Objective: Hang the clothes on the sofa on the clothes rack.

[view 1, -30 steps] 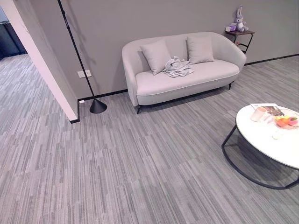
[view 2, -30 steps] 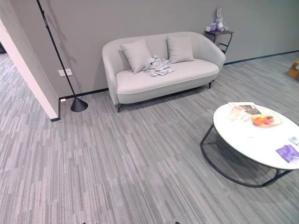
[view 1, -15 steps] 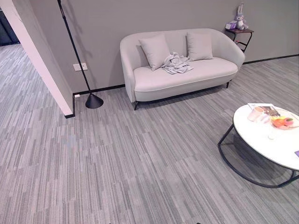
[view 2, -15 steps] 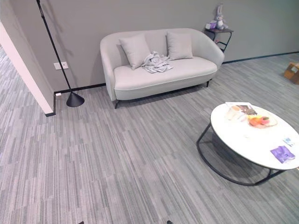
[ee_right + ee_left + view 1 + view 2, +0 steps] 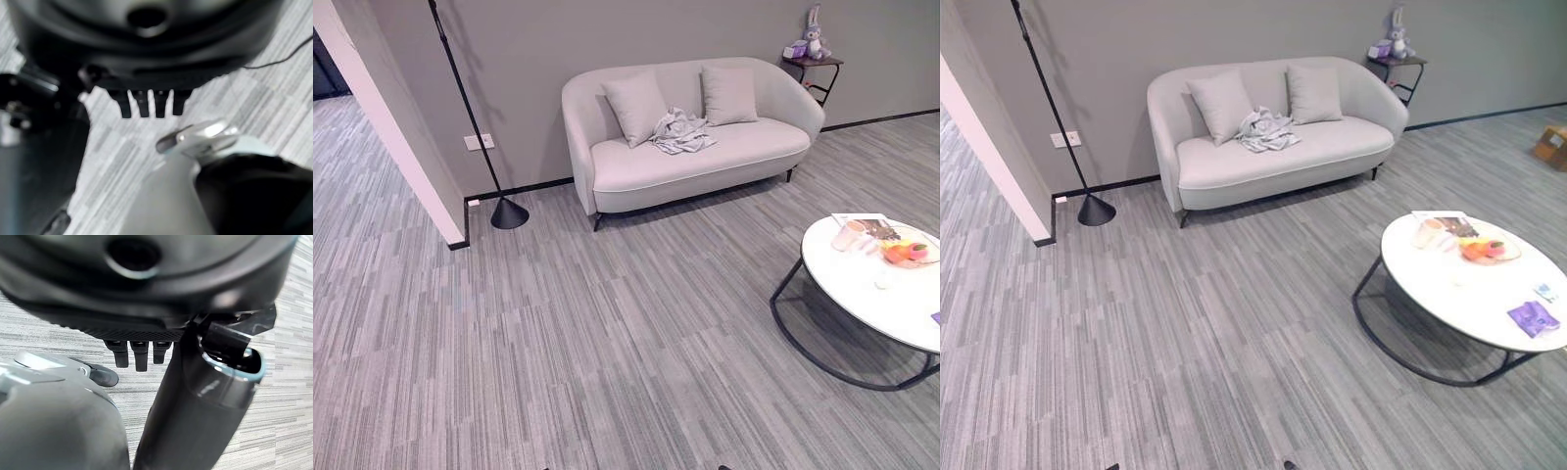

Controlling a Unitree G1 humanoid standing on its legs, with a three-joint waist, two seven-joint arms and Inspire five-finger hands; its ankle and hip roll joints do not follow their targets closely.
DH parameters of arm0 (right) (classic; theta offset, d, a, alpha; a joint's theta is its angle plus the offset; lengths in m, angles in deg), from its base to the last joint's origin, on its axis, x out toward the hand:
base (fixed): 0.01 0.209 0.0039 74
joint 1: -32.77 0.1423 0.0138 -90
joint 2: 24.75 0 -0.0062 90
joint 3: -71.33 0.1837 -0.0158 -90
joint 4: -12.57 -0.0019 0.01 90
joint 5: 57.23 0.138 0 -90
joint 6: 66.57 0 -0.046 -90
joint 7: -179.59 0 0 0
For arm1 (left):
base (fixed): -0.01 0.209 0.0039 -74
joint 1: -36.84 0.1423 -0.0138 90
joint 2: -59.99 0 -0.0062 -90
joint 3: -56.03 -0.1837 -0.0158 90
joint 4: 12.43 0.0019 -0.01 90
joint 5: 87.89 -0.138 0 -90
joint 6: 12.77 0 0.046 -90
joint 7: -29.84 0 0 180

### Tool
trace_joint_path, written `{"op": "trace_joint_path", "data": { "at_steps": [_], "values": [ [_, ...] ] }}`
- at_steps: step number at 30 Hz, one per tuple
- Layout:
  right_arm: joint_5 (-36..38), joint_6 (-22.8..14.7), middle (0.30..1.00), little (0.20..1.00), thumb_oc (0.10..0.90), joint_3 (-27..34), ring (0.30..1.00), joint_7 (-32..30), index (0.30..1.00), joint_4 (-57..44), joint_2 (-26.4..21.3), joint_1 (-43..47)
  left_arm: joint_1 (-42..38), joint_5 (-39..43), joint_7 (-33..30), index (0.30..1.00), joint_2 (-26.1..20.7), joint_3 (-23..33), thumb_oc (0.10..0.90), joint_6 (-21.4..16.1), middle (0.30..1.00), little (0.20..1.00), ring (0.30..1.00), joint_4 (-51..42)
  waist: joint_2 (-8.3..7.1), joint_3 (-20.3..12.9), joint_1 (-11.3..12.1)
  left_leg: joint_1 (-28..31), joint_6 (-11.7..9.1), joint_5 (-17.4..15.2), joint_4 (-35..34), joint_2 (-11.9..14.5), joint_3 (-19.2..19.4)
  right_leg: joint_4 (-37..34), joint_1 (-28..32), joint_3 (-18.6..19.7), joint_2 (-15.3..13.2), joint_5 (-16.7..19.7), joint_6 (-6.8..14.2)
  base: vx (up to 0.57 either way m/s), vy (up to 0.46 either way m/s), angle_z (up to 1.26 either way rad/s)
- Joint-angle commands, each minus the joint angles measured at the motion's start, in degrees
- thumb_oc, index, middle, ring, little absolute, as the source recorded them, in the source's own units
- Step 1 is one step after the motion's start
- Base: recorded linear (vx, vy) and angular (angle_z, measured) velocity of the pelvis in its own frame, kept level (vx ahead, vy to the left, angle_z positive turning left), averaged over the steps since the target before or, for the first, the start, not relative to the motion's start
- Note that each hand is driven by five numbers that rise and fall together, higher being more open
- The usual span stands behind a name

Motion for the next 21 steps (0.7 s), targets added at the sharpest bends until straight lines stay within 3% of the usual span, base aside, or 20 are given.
{"op": "trace_joint_path", "data": {
  "at_steps": [1,6,7,9,10,11,12,14,17,18,19,20,21],
  "values": [
    [-0.62,-1.08,0.900,0.900,0.800,-1.65,0.900,1.42,0.900,1.96,-0.31,2.67,-3.04,-2.49,0.68,0.900,1.67,-0.22,0.800,-2.24,0.900,0.900,0.900,3.42,-1.37,-0.63,-0.85,-3.10,1.72,-0.97,-0.56,-2.46,0.20,0.34,0.89,-1.96,-2.48,-1.92,3.84,0.06,0.042,-0.04],
    [-0.70,-0.97,0.900,0.900,0.800,-1.63,0.900,1.83,0.900,1.11,-0.33,3.17,-3.64,-3.16,0.51,0.900,1.09,-0.34,0.800,-2.31,0.900,0.900,0.900,3.39,-0.99,0.11,-1.27,-3.16,2.55,-1.67,-0.56,-2.92,0.70,1.91,0.18,-1.88,-3.19,-2.16,4.14,0.06,0.086,-0.03],
    [-0.86,-1.03,0.900,0.900,0.800,-1.62,0.900,1.95,0.900,0.38,-0.42,3.86,-4.35,-3.15,0.45,0.900,0.83,-0.79,0.800,-2.15,0.900,0.900,0.900,3.04,-0.15,1.38,-1.34,-3.47,3.61,-1.82,-0.56,-2.98,1.25,9.75,-3.97,-2.05,-3.37,-3.67,4.63,-0.05,0.193,-0.32],
    [-0.15,-0.87,0.900,0.900,0.800,-2.13,0.900,2.45,0.900,-1.63,-0.89,5.49,-5.35,-4.12,-0.09,0.900,0.25,-1.53,0.800,-2.01,0.900,0.900,0.900,2.65,1.18,4.95,-2.11,-2.31,4.97,-2.13,-0.56,-3.20,3.17,30.09,-15.52,-1.93,-4.45,-0.46,8.52,-0.02,0.194,-0.80],
    [0.21,-1.20,0.900,0.900,0.800,-1.86,0.900,2.11,0.900,-2.68,-0.72,5.10,-5.49,-4.90,-0.07,0.900,-0.06,-1.71,0.800,-1.75,0.900,0.900,0.900,3.01,1.00,5.21,-2.14,-1.48,4.95,-2.85,-0.56,-3.36,4.15,31.24,-17.43,-3.20,-6.37,0.21,8.99,0.13,0.037,-0.94],
    [0.52,-1.26,0.900,0.900,0.800,-1.73,0.900,1.96,0.900,-2.86,-0.72,4.86,-5.71,-4.92,-0.10,0.900,-0.33,-1.64,0.800,-1.73,0.900,0.900,0.900,2.98,1.10,5.13,-2.07,-1.18,4.57,-3.39,-0.56,-3.02,4.73,27.25,-16.69,-4.22,-7.29,-0.63,8.55,0.29,-0.145,-0.82],
    [1.60,-1.38,0.900,0.900,0.800,-1.04,0.900,1.79,0.900,-3.07,-0.80,4.47,-6.56,-4.62,-0.17,0.900,-0.56,-1.59,0.800,-1.85,0.900,0.900,0.900,2.68,1.31,4.68,-1.98,-1.11,3.54,-4.22,-0.56,-2.02,5.28,17.70,-15.03,-6.18,-9.40,-0.76,7.40,0.36,-0.268,-0.13],
    [3.92,-0.36,0.900,0.900,0.800,1.00,0.900,2.38,0.900,-1.76,-0.13,3.75,-7.55,-3.36,-0.32,0.900,-0.70,-1.52,0.800,-2.04,0.900,0.900,0.900,2.62,0.71,4.08,-1.95,1.90,1.84,-6.24,-0.56,-0.32,6.39,2.64,-15.73,-6.39,-13.27,7.22,9.66,0.49,-0.398,0.16],
    [3.56,-0.38,0.900,0.900,0.800,0.75,0.900,2.51,0.900,-1.26,0.14,3.31,-7.22,-3.38,-0.39,0.900,-0.82,-1.41,0.800,-2.39,0.900,0.900,0.900,2.82,-1.03,2.49,-1.95,4.66,0.32,-7.34,-0.56,0.66,6.99,2.27,-13.77,-8.03,-13.76,8.69,10.52,0.38,-0.382,-0.34],
    [2.94,-0.46,0.900,0.900,0.800,0.53,0.900,2.59,0.900,-1.16,0.12,3.20,-7.14,-3.14,-0.40,0.900,-0.86,-1.40,0.800,-2.20,0.900,0.900,0.900,2.82,-1.38,1.83,-2.06,5.39,-0.43,-7.32,-0.56,2.07,6.94,4.24,-14.17,-7.25,-12.81,6.98,9.99,0.45,-0.610,-0.26],
    [2.21,-0.49,0.900,0.900,0.800,0.07,0.900,2.22,0.900,-1.10,-0.59,3.26,-6.83,-1.67,-0.58,0.900,-0.77,-0.71,0.800,-2.12,0.900,0.900,0.900,2.70,-1.28,1.35,-1.80,5.99,-1.53,-5.65,-0.56,5.37,7.08,7.74,-14.73,-6.77,-10.59,4.74,8.89,0.50,-0.854,0.04],
    [1.57,-1.21,0.900,0.900,0.800,-1.12,0.900,2.00,0.900,-1.90,-1.23,3.80,-6.55,-1.43,-0.74,0.900,0.15,-0.67,0.800,-2.32,0.900,0.900,0.900,3.28,-0.58,0.94,-1.76,5.37,-3.38,1.27,2.22,9.20,6.44,9.41,-13.35,-8.04,-7.39,1.72,6.29,0.43,-0.820,0.03],
    [1.56,-1.44,0.900,0.900,0.800,-1.60,0.900,1.87,0.900,-2.82,-1.42,3.85,-6.45,-1.72,-0.61,0.900,0.43,-0.78,0.800,-2.23,0.900,0.900,0.900,3.32,-0.74,0.73,-1.65,4.12,-3.42,3.14,4.84,10.04,5.98,9.15,-12.53,-8.32,-6.49,0.92,5.28,0.33,-0.690,0.09]
  ]
}}
